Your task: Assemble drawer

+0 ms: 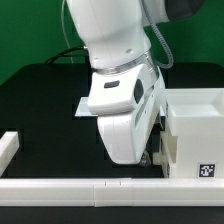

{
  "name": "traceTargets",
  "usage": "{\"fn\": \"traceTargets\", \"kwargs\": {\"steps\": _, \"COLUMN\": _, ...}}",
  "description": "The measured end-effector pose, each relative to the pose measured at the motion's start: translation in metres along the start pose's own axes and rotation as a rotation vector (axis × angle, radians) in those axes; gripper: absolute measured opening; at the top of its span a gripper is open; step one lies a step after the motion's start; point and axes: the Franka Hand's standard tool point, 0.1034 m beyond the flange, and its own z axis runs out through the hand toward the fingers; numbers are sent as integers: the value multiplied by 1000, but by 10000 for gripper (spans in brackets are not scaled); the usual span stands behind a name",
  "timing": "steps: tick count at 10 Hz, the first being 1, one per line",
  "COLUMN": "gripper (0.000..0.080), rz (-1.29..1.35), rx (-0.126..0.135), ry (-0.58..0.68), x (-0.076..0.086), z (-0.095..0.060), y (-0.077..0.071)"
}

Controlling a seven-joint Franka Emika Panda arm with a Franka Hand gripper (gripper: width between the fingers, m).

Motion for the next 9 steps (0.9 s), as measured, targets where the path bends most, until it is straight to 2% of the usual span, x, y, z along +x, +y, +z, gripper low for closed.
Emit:
{"fn": "traceTargets", "kwargs": {"steps": 2, "gripper": 649, "rz": 3, "rx": -1, "ry": 1, "x": -2, "z": -1, "y": 1}}
{"fn": "traceTargets", "kwargs": {"steps": 4, "gripper": 649, "rz": 9, "rx": -3, "ry": 2, "x": -13, "z": -5, "y": 5}}
{"fn": "traceTargets", "kwargs": {"steps": 6, "gripper": 649, "rz": 8, "rx": -22, "ry": 2, "x": -32, "z": -18, "y": 13}}
{"fn": "traceTargets", "kwargs": {"steps": 7, "gripper": 649, "rz": 13, "rx": -37, "ry": -2, "x": -44, "z": -30, "y": 16}}
{"fn": "traceTargets", "kwargs": {"steps": 9, "gripper": 649, "rz": 18, "rx": -59, "ry": -19, "x": -53, "z": -47, "y": 14}}
